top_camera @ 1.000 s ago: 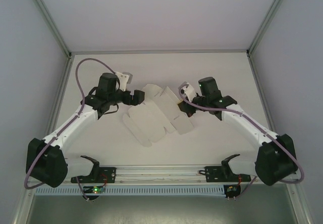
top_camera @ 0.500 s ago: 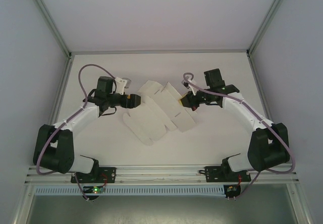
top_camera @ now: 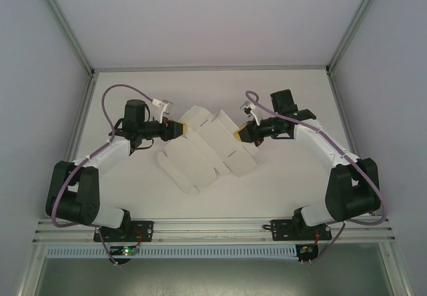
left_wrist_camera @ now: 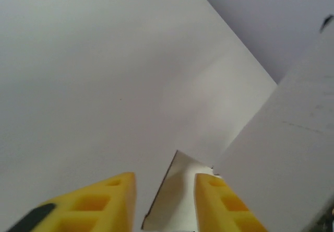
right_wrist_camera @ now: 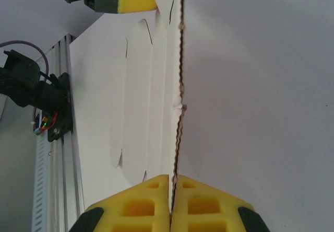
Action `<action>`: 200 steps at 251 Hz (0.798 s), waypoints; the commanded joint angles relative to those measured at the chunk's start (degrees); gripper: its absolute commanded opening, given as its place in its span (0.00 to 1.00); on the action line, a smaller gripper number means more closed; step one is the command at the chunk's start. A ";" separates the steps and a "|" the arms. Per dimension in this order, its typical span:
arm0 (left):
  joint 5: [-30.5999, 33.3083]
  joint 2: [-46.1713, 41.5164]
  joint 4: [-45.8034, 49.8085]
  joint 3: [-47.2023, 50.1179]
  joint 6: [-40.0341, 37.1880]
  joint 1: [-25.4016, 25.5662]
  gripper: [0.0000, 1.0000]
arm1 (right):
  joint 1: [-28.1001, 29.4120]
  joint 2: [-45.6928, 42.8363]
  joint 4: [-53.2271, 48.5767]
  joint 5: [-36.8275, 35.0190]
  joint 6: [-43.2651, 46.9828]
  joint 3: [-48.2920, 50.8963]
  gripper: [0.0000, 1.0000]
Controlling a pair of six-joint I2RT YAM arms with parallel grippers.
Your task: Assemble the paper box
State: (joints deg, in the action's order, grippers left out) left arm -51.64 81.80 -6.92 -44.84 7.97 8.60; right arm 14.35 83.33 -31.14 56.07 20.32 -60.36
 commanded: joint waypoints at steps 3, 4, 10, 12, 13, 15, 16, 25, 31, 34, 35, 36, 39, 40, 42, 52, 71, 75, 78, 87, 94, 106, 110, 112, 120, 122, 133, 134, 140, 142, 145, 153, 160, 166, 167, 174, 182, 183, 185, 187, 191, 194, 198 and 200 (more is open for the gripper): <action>-5.94 -1.18 -5.38 1.07 -0.38 -0.43 0.26 | -0.46 -0.68 0.54 3.19 0.03 -1.11 0.00; -5.98 -1.19 -5.39 1.07 -0.40 -0.43 0.26 | -0.50 -0.70 0.54 3.22 0.01 -1.14 0.00; -6.19 -1.29 -5.33 1.14 -0.41 -0.43 0.23 | -0.49 -0.76 0.70 3.36 0.07 -1.60 0.00; -6.19 -1.33 -5.31 1.13 -0.32 -0.43 0.22 | -0.51 -0.73 0.83 3.45 -0.04 -1.32 0.00; -6.19 -1.36 -5.30 1.15 -0.32 -0.43 0.21 | -0.53 -0.72 0.91 3.44 -0.07 -1.24 0.00; -6.19 -1.37 -5.32 1.11 -0.25 -0.43 0.20 | -0.55 -0.76 1.03 3.45 -0.22 -1.18 0.00; -6.19 -1.42 -5.35 1.09 -0.29 -0.43 0.19 | -0.59 -0.82 1.10 3.48 -0.38 -1.13 0.00; -6.09 -1.60 -5.39 1.33 -0.08 -0.45 0.13 | -0.70 -0.88 2.11 3.28 -1.63 -1.09 0.00; -5.91 -1.78 -5.33 1.41 0.03 -0.43 0.09 | -0.87 -0.90 2.66 3.11 -2.47 -1.05 0.00; -5.80 -1.86 -5.30 1.50 0.15 -0.43 0.07 | -1.01 -0.96 3.02 3.07 -2.92 -1.00 0.00; -5.73 -1.93 -5.30 1.55 0.18 -0.43 0.07 | -1.00 -0.97 3.15 3.03 -3.05 -0.99 0.00; -5.66 -2.00 -5.34 1.57 0.19 -0.43 0.06 | -1.04 -0.97 3.30 3.01 -3.20 -0.95 0.00; -5.52 -2.11 -5.41 1.72 0.35 -0.43 0.05 | -1.20 -1.04 3.69 3.02 -3.73 -0.87 0.00; -5.46 -2.18 -5.44 1.79 0.37 -0.47 0.05 | -1.23 -1.05 3.88 3.01 -3.94 -0.89 0.00; -5.46 -2.28 -5.58 1.91 0.36 -0.44 0.05 | -1.36 -1.06 4.15 3.06 -4.27 -0.85 0.00; -5.15 -2.90 -6.36 2.81 0.67 -0.43 0.04 | -2.03 -1.15 5.62 3.18 -5.88 -0.49 0.00; -4.71 -4.32 -8.84 5.00 1.67 -0.34 0.02 | -3.27 -1.02 8.17 4.61 -8.85 0.03 0.00; -4.62 -4.58 -9.35 5.61 1.83 -0.32 0.02 | -3.52 -0.98 8.81 4.72 -9.60 0.07 0.00; -4.55 -4.81 -9.90 5.97 2.07 -0.34 0.01 | -3.66 -0.98 9.25 4.81 -10.15 0.22 0.00; -4.32 -5.47 -11.93 7.22 2.85 -0.39 0.00 | -4.04 -0.84 10.49 5.06 -11.47 0.33 0.00; -3.90 -5.95 -13.06 8.12 3.26 -0.25 0.00 | -4.23 -0.65 10.86 5.05 -12.42 0.33 0.00; -2.97 -6.62 -13.19 8.77 3.13 -0.01 0.00 | -4.24 -0.49 11.37 5.12 -13.97 0.09 0.00; -2.49 -6.84 -12.58 8.73 2.80 0.13 0.00 | -4.26 -0.37 11.74 5.49 -14.63 0.11 0.00; -2.21 -6.94 -12.33 8.72 2.64 0.24 0.00 | -4.25 -0.36 12.03 5.79 -15.01 0.12 0.00; -1.17 -7.28 -10.92 8.57 1.74 0.71 0.00 | -4.29 -0.32 13.10 6.52 -16.32 0.22 0.00; -1.01 -7.38 -10.57 8.55 1.45 0.82 0.00 | -4.23 -0.35 13.33 6.57 -16.64 0.21 0.00; -0.11 -7.90 -9.12 8.58 0.01 1.69 0.00 | -4.24 -0.60 15.83 6.66 -19.60 0.63 0.00; -0.08 -7.93 -9.06 8.60 -0.07 1.77 0.00 | -4.24 -0.61 16.10 6.67 -19.87 0.75 0.00; 0.16 -8.26 -9.04 8.98 -0.52 2.17 0.00 | -4.24 -0.70 17.29 6.51 -20.93 1.06 0.00; 0.16 -8.35 -9.07 9.16 -0.59 2.31 0.00 | -4.24 -0.80 17.46 6.44 -21.24 1.06 0.00; 0.21 -8.59 -9.21 9.42 -0.69 2.49 0.00 | -4.31 -0.82 17.52 6.31 -21.48 1.07 0.00; -0.29 -9.17 -10.19 10.32 -0.93 2.81 0.00 | -4.48 -0.94 17.61 5.71 -22.14 1.02 0.00; -0.63 -9.89 -11.79 11.49 -0.68 2.98 0.00 | -4.78 -1.06 17.62 4.97 -23.02 1.02 0.00; -0.57 -10.60 -12.94 12.58 -0.54 3.03 0.00 | -5.07 -1.15 17.62 4.74 -23.53 1.00 0.00; -0.52 -10.73 -13.12 12.76 -0.47 2.97 0.00 | -5.14 -1.15 17.65 4.57 -23.59 1.01 0.00; -0.22 -11.84 -14.44 13.93 -0.20 2.95 0.00 | -5.65 -1.16 17.91 4.55 -24.19 1.16 0.00; -0.06 -13.18 -15.85 15.26 -0.21 3.00 0.00 | -6.27 -0.95 18.12 4.52 -24.97 1.31 0.00; -0.10 -13.39 -16.02 15.37 -0.18 3.00 0.00 | -6.31 -0.92 18.12 4.50 -25.06 1.35 0.00; -0.01 -13.81 -16.37 15.74 -0.09 2.96 0.00 | -6.45 -0.87 18.17 4.51 -25.26 1.37 0.00; 0.03 -14.13 -16.62 16.03 -0.17 2.99 0.00 | -6.62 -0.77 18.25 4.56 -25.42 1.38 0.00; 0.13 -14.89 -17.14 16.59 -0.23 3.00 0.00 | -6.85 -0.64 18.29 4.70 -25.72 1.37 0.00; 0.13 -15.48 -17.47 17.03 -0.35 3.00 0.00 | -7.54 -0.49 18.36 4.95 -25.84 1.38 0.00; 0.21 -16.28 -17.80 17.54 -0.47 3.00 0.00 | -7.26 -0.25 18.38 5.36 -25.85 1.37 0.00; 0.22 -16.66 -17.92 17.73 -0.51 2.96 0.00 | -7.35 -0.22 18.39 5.54 -25.85 1.36 0.00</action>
State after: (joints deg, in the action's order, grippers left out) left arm -51.22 69.67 -23.03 -31.92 8.80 10.90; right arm 10.57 83.33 -20.75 60.05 0.01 -58.37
